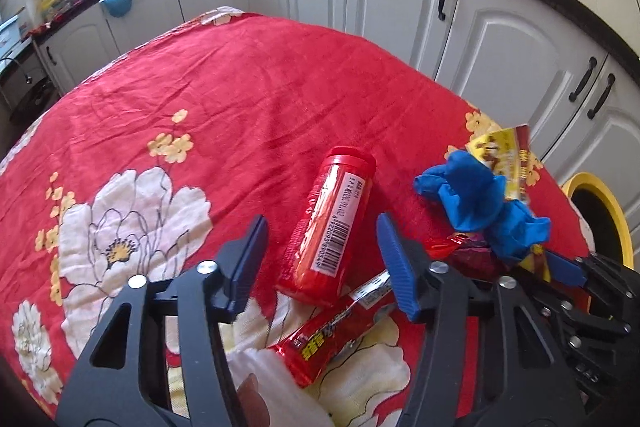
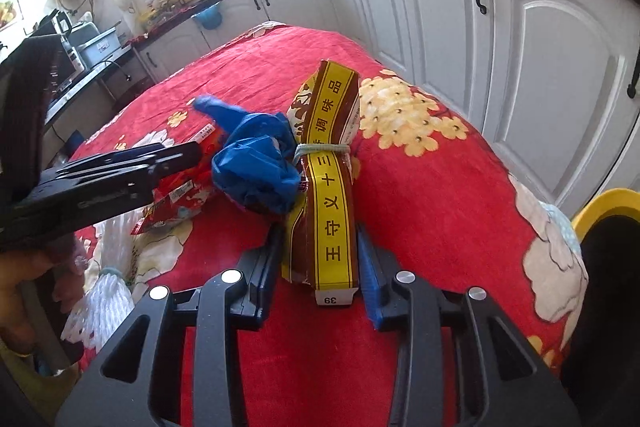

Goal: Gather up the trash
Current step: 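Grasp the red can with the left tool while the right tool grasps the seasoning packet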

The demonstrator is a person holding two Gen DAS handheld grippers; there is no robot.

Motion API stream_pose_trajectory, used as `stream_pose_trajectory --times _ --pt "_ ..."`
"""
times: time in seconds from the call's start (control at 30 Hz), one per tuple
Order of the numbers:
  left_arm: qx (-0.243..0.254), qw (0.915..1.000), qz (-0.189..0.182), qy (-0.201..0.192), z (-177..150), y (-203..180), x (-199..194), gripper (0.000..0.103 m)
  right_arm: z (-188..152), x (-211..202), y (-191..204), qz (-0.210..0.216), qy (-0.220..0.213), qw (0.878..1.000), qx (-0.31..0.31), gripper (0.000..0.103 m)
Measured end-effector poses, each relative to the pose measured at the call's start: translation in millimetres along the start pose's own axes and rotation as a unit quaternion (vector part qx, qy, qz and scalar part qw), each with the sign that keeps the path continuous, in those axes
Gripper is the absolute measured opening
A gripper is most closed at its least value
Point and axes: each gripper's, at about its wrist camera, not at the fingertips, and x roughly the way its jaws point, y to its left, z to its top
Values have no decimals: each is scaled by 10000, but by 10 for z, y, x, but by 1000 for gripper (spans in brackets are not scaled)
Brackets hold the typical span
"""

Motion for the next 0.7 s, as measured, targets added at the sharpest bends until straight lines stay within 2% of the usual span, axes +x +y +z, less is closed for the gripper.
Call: stream_pose_trajectory --times 0.03,0.1,0.37,0.43,0.7 --pt "15 10000 -12 32 7 -11 27 44 -17 -25 -8 -8 -9 10000 17 34" --pt "65 9999 -2 119 17 -21 84 35 -55 -79 -26 1 -15 10000 39 34" --pt "-10 9995 -129 285 14 26 150 31 -229 -340 -121 50 -41 9997 230 34" --pt "-167 9989 -296 309 13 76 111 30 -267 -416 -148 76 -61 9996 272 34" --pt "-662 9963 -490 -265 -36 236 -308 26 -353 -635 -141 200 -178 9992 312 34"
